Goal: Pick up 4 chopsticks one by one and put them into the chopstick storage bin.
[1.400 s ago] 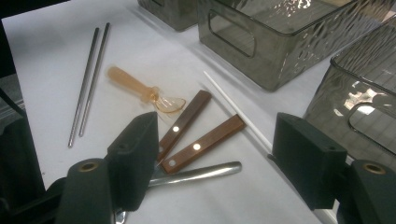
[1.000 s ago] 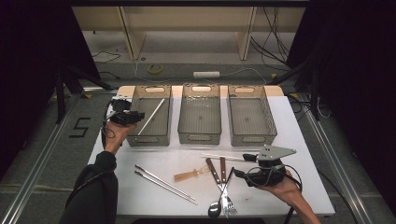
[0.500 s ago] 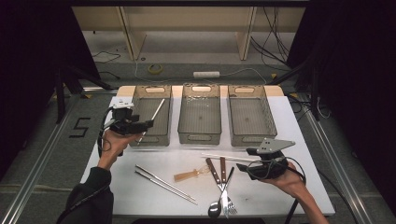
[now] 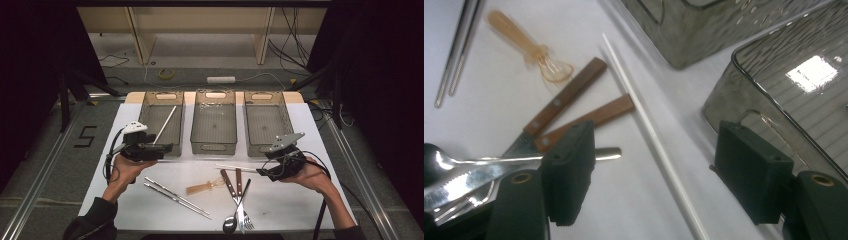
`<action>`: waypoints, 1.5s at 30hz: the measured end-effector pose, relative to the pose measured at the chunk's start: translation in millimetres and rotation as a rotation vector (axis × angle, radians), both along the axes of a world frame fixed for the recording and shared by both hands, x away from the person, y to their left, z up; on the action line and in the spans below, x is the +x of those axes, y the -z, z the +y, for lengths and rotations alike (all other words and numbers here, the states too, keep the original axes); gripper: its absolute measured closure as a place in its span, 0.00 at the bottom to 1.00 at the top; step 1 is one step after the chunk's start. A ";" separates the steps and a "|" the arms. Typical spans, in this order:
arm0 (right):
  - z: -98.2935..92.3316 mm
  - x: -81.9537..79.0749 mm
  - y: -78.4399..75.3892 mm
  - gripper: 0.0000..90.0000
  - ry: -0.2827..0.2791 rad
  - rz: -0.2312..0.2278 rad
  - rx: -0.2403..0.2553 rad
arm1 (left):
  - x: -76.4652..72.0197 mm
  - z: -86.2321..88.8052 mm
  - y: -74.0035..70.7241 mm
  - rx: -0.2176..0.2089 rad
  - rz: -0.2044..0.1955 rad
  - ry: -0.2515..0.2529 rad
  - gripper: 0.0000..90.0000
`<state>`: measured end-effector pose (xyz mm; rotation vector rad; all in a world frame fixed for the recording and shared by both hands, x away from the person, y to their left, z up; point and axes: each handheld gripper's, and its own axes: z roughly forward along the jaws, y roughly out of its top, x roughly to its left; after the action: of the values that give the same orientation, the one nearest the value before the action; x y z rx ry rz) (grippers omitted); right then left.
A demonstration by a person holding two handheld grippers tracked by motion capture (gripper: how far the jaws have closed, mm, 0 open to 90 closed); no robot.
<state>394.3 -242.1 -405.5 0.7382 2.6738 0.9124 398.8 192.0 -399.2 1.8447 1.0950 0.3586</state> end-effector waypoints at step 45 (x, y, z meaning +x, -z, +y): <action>6.8 36.3 38.5 0.76 -0.097 0.168 -0.364 | -72.4 -17.6 25.7 -0.017 -0.098 0.108 0.18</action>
<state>430.6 -235.3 -444.0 0.6284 2.9254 0.3738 326.3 174.5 -424.9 1.8435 0.9250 0.3713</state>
